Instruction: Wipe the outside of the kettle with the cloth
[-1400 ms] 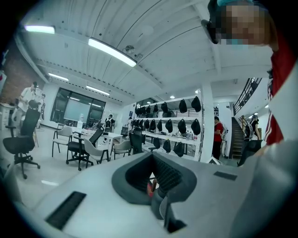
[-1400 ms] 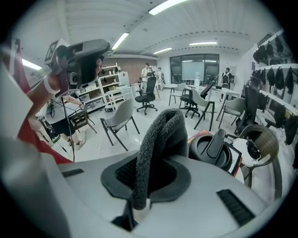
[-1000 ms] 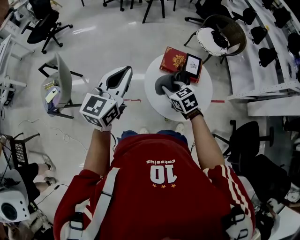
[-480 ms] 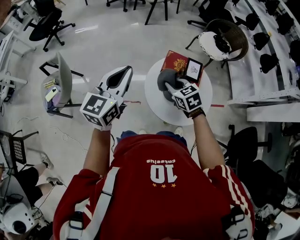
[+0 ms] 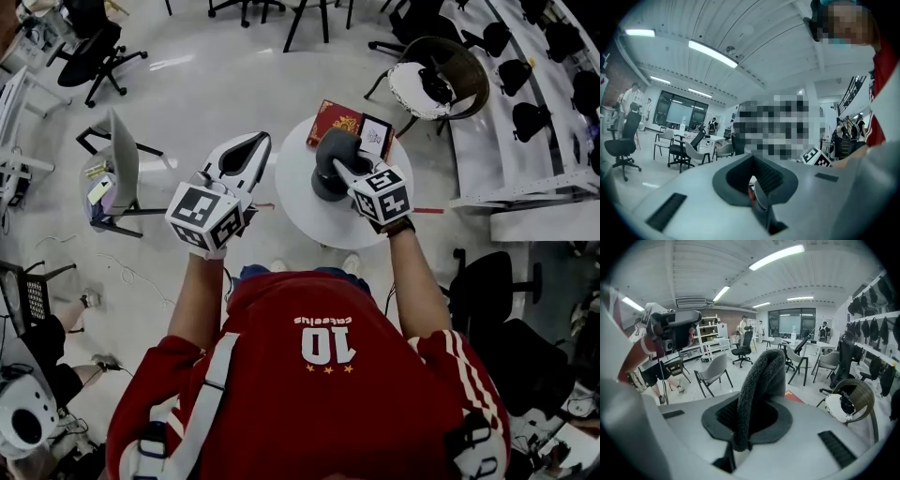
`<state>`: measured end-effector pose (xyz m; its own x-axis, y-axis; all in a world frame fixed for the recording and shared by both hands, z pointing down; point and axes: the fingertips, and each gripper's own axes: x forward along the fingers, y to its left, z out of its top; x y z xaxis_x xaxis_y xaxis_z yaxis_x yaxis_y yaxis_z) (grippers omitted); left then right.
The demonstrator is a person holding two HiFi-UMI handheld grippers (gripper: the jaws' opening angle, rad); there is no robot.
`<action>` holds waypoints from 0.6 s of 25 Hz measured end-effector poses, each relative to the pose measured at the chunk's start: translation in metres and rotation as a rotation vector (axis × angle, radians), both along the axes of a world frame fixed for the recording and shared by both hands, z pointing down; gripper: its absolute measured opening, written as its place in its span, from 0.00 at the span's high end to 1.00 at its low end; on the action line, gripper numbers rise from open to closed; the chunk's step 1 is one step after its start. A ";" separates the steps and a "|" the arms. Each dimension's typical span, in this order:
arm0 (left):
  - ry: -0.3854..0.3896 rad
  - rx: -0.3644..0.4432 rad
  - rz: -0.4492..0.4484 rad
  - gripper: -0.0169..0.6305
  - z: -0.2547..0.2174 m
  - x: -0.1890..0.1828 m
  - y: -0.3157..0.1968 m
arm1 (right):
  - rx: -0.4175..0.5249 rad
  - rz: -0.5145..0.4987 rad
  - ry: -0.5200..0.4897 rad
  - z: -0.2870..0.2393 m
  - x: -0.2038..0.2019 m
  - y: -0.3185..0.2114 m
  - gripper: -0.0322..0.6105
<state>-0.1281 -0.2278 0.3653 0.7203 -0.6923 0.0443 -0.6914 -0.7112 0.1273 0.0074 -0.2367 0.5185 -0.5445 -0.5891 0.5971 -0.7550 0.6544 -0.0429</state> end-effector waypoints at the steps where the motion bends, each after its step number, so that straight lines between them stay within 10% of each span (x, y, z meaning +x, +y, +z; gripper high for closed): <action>1: 0.000 0.000 0.000 0.96 0.000 0.006 0.002 | 0.003 0.001 -0.001 -0.001 0.006 0.002 0.88; 15: -0.007 -0.013 -0.029 0.96 -0.001 0.083 0.031 | 0.023 0.034 -0.003 -0.009 0.109 0.018 0.88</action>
<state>-0.0451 -0.1966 0.3642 0.6992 -0.7125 0.0586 -0.7130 -0.6888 0.1311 0.1168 -0.2182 0.5091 -0.5258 -0.6206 0.5817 -0.7767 0.6291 -0.0308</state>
